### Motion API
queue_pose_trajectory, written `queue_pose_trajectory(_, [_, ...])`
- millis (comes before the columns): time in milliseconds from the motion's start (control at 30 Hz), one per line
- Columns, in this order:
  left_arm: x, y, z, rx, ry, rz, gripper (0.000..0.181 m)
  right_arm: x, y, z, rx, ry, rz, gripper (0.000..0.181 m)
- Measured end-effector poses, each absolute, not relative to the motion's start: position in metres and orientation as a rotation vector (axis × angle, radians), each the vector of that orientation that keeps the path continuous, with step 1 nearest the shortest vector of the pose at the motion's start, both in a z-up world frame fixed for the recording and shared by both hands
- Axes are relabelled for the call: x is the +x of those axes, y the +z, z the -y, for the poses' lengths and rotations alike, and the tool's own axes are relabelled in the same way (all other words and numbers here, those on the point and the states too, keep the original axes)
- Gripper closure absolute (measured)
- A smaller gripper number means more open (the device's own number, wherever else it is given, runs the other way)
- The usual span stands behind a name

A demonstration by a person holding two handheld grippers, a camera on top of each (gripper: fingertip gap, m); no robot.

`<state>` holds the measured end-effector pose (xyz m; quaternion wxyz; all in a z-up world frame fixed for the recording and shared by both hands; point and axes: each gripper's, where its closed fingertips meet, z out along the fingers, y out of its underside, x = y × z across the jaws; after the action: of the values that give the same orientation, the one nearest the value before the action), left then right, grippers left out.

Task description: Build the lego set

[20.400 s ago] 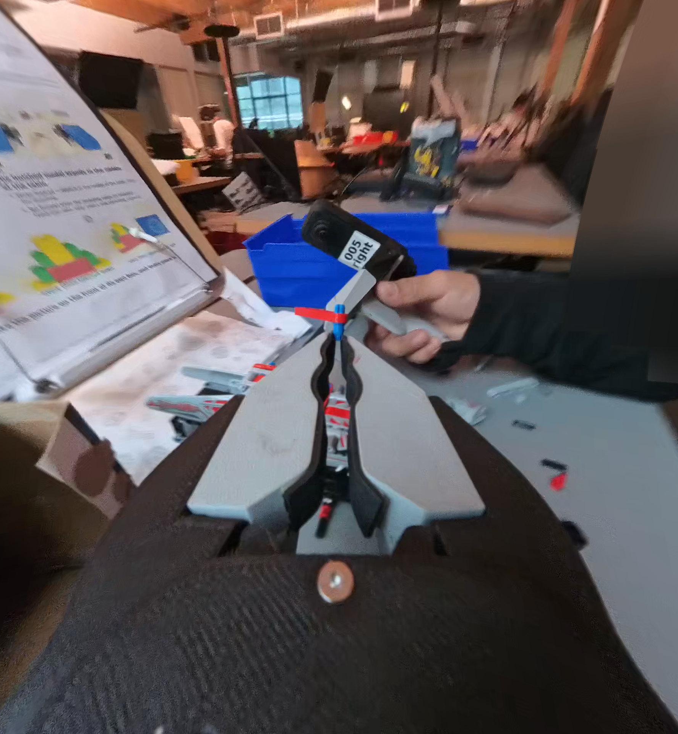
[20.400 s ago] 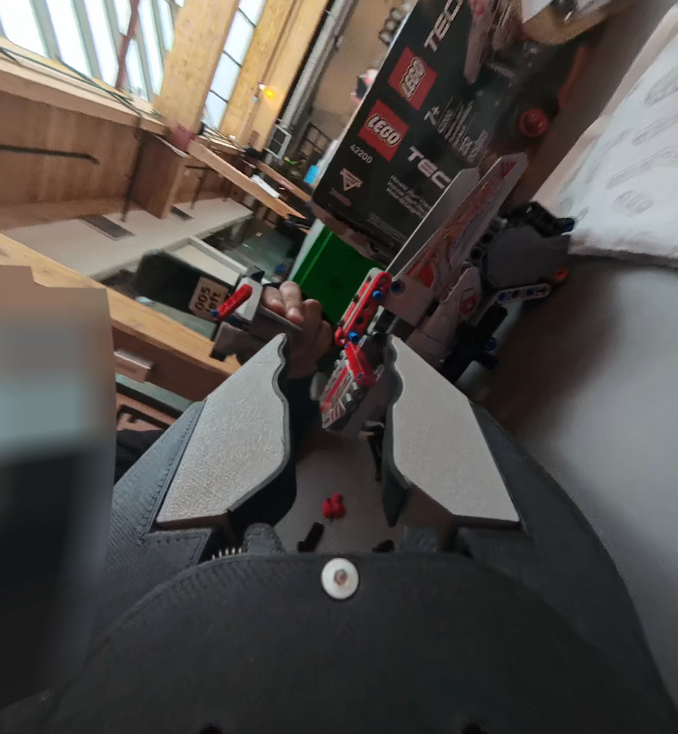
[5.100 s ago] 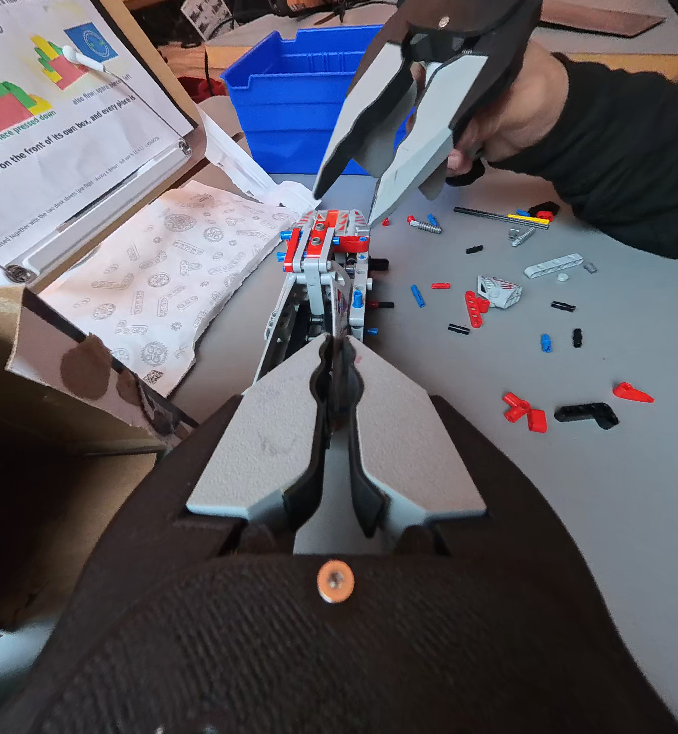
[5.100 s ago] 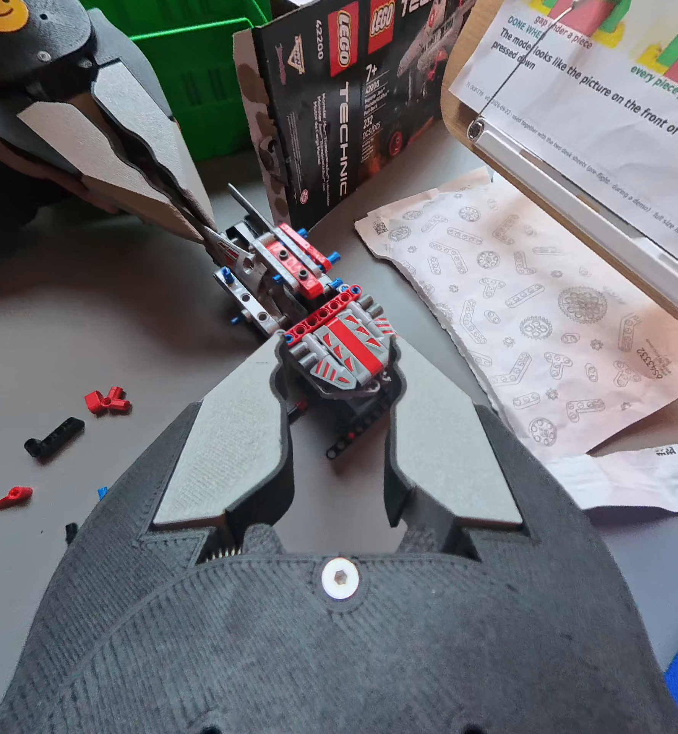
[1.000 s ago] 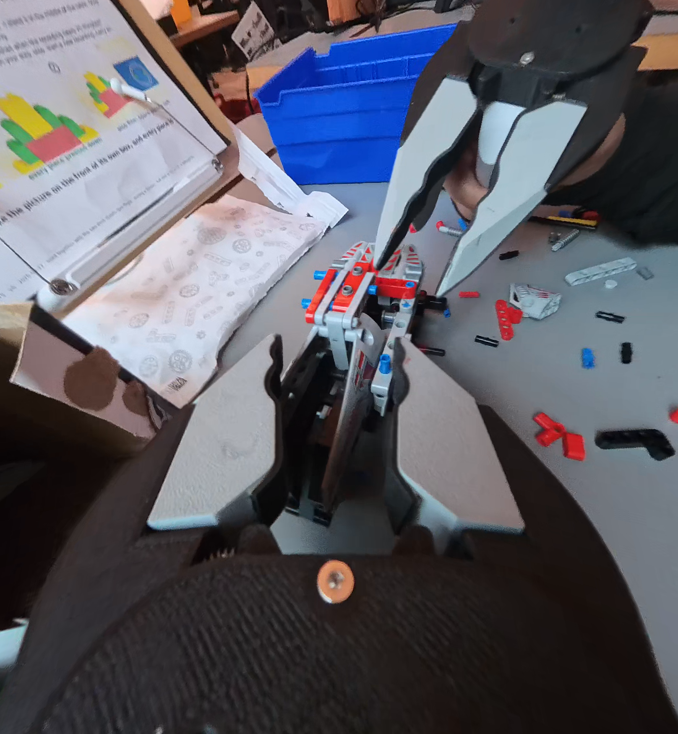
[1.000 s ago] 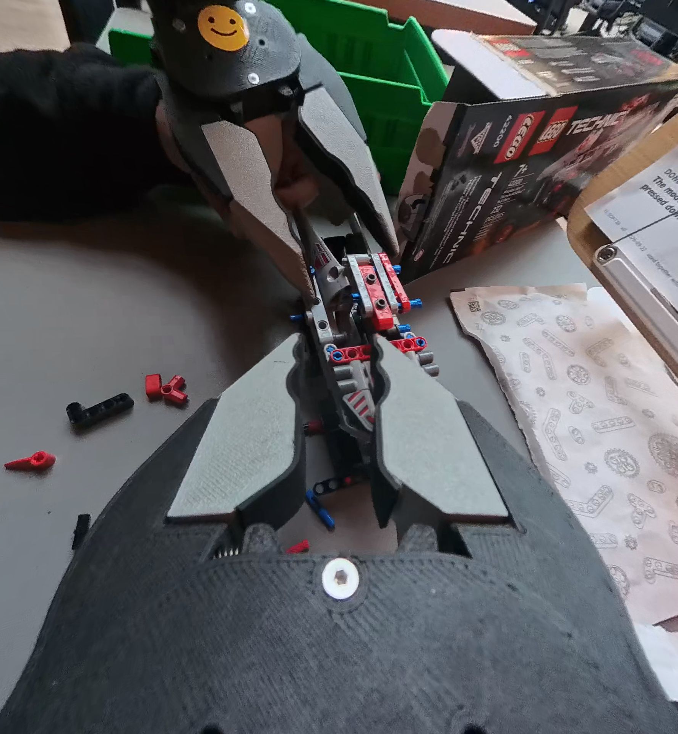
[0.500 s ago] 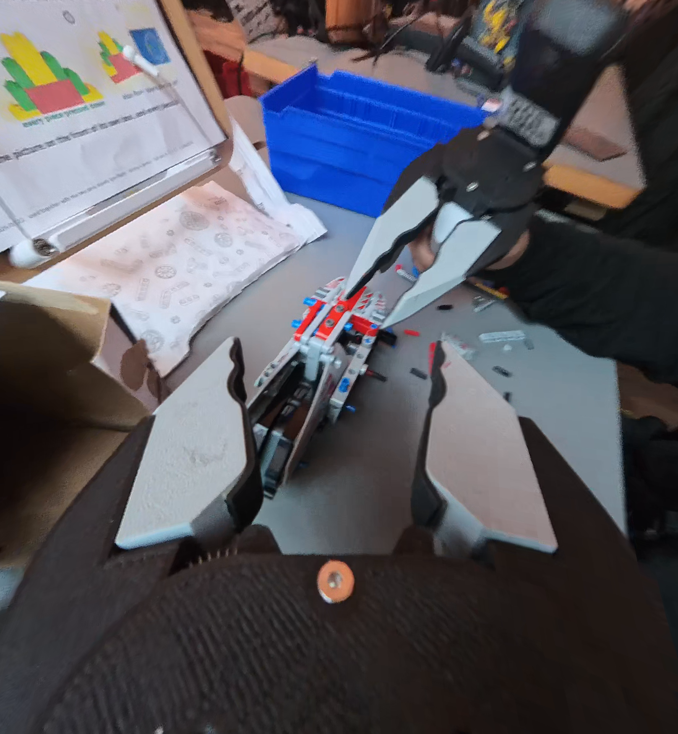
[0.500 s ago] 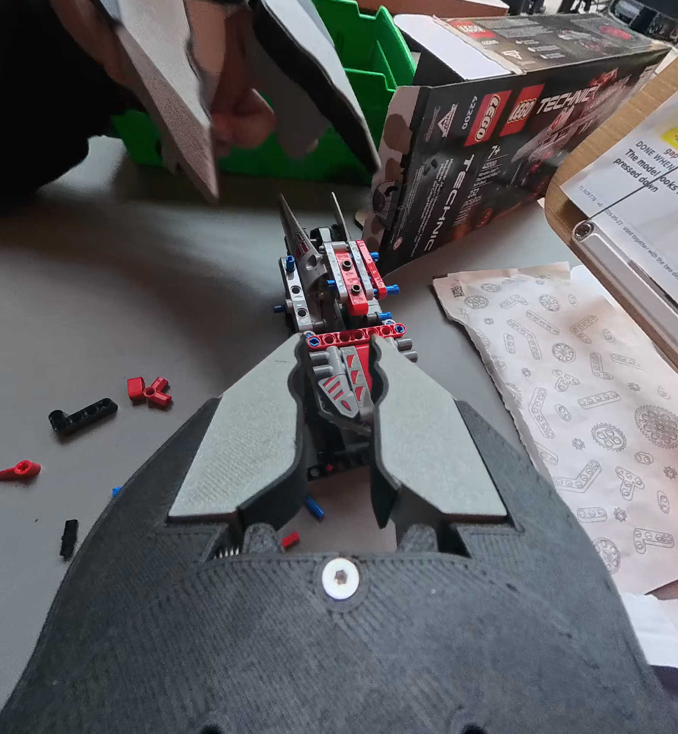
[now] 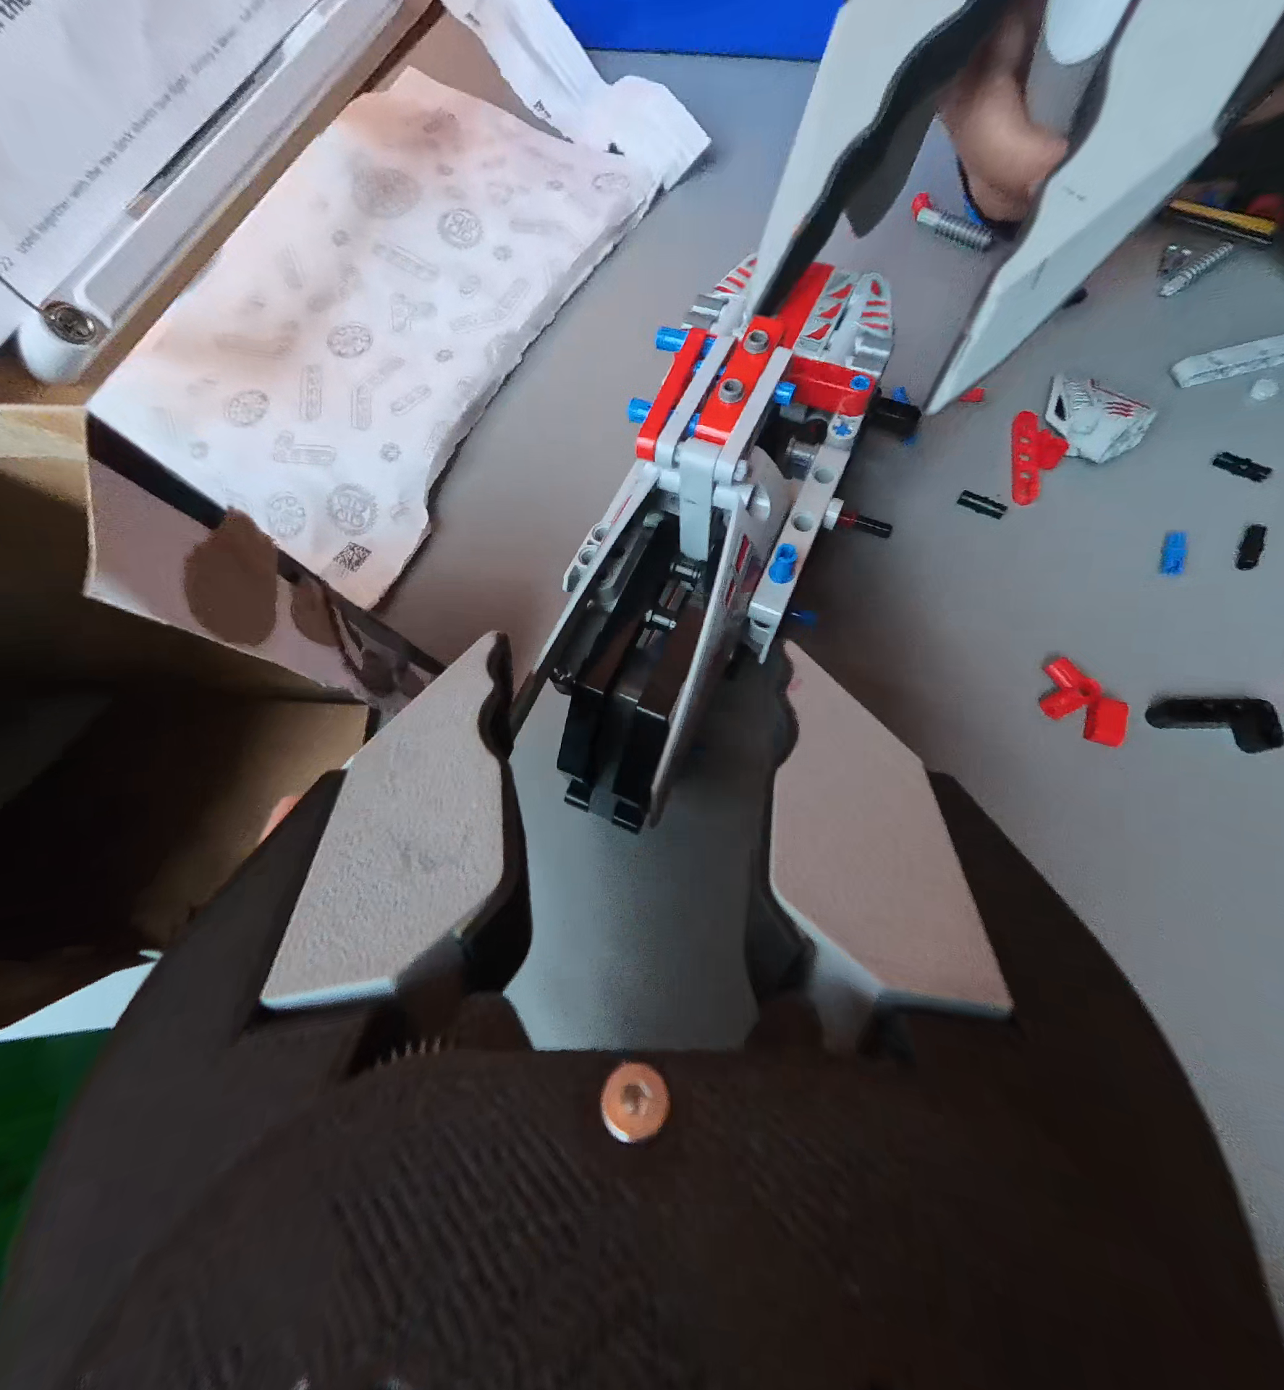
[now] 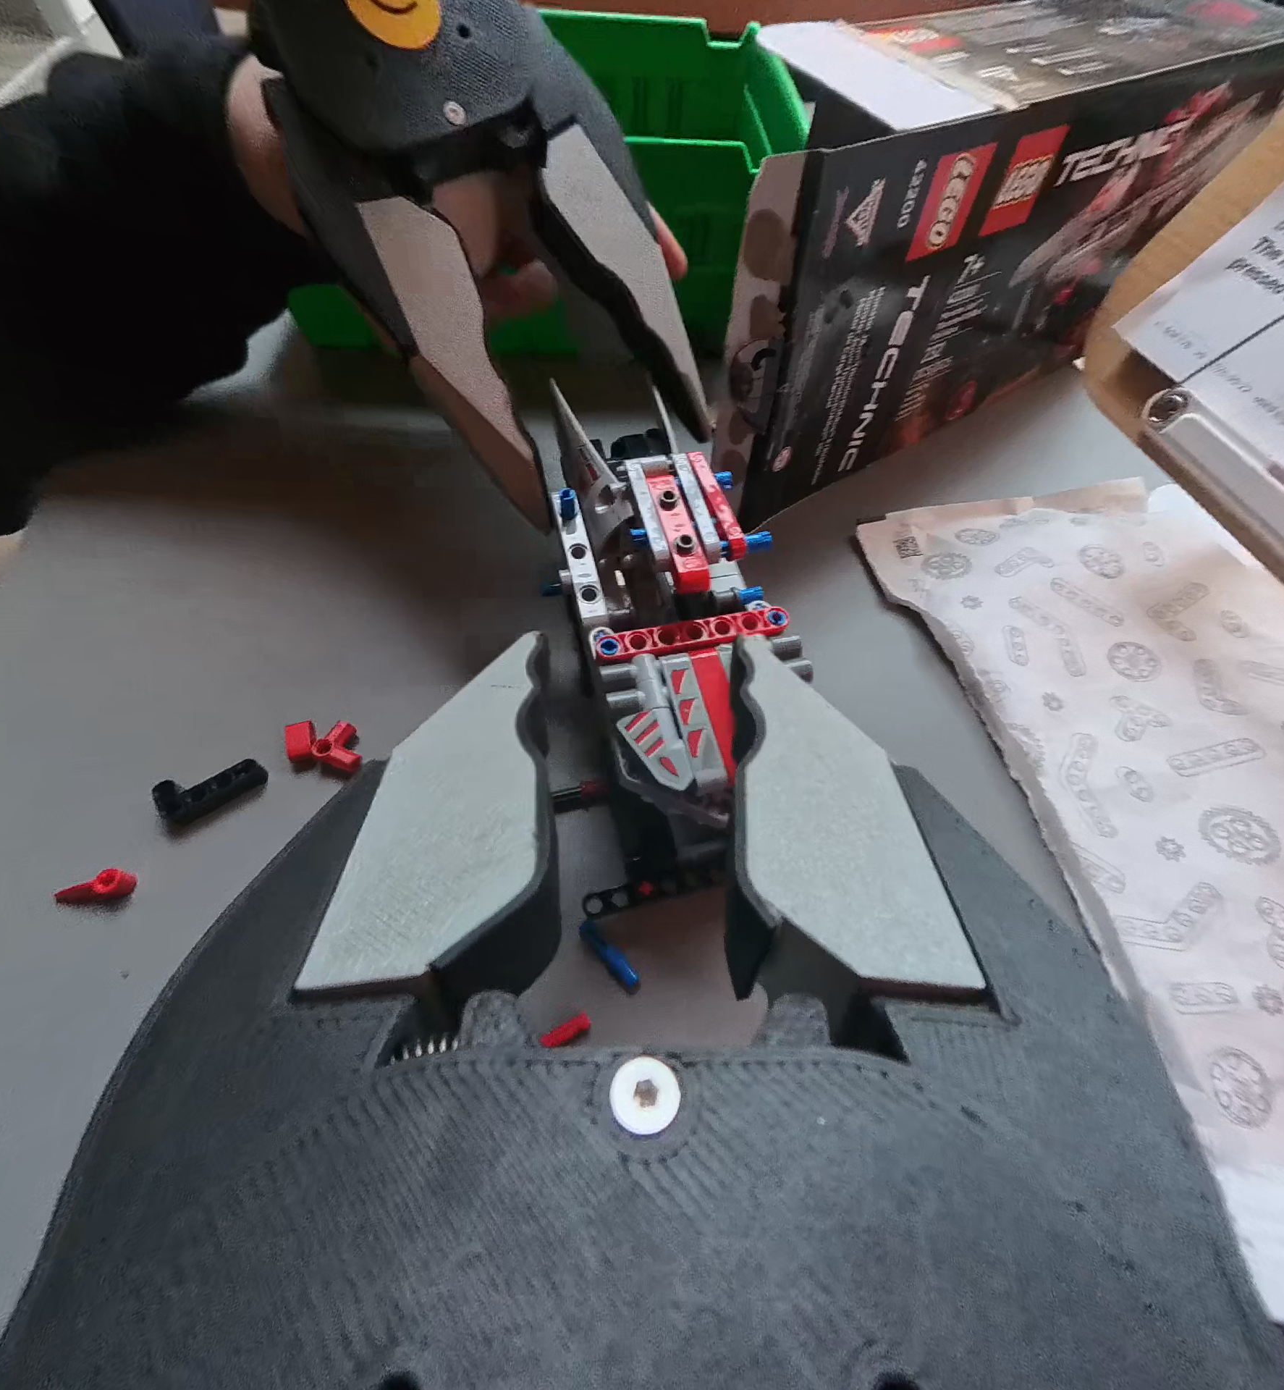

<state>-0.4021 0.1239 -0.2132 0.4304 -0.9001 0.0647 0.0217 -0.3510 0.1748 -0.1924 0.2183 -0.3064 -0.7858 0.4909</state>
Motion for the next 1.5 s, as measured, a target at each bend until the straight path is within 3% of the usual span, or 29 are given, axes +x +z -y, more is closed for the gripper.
queue_pose_trajectory(233, [-0.391, -0.21, -0.123, -2.188, 0.138, -0.37, 0.125, -0.35, -0.196, -0.17, -0.757, 1.26, 2.186, 0.142])
queue_pose_trajectory(467, [-0.386, -0.201, -0.134, -2.043, 0.576, -0.689, 0.133, -0.345, -0.18, -0.168, -0.74, 1.345, 2.151, 0.138])
queue_pose_trajectory(500, [-0.383, -0.204, -0.133, -2.03, 0.613, -0.752, 0.155, -0.346, -0.177, -0.171, -0.759, 1.361, 2.129, 0.137])
queue_pose_trajectory(767, [-0.385, -0.182, -0.135, -1.984, 0.38, -0.469, 0.144, -0.357, -0.186, -0.186, -0.882, 1.278, 2.111, 0.132])
queue_pose_trajectory(867, [-0.384, -0.184, -0.13, -2.027, 0.193, -0.384, 0.176, -0.358, -0.193, -0.186, -0.906, 1.247, 2.136, 0.133])
queue_pose_trajectory(1100, [-0.382, -0.206, -0.128, -2.134, 0.125, -0.379, 0.173, -0.358, -0.194, -0.184, -0.909, 1.267, 2.144, 0.134])
queue_pose_trajectory(1167, [-0.387, -0.217, -0.127, -2.189, 0.197, -0.414, 0.181, -0.358, -0.194, -0.183, -0.914, 1.28, 2.145, 0.133])
queue_pose_trajectory(1500, [-0.398, -0.231, -0.133, -2.224, 0.594, -0.632, 0.181, -0.359, -0.195, -0.193, -0.948, 1.25, 2.136, 0.133])
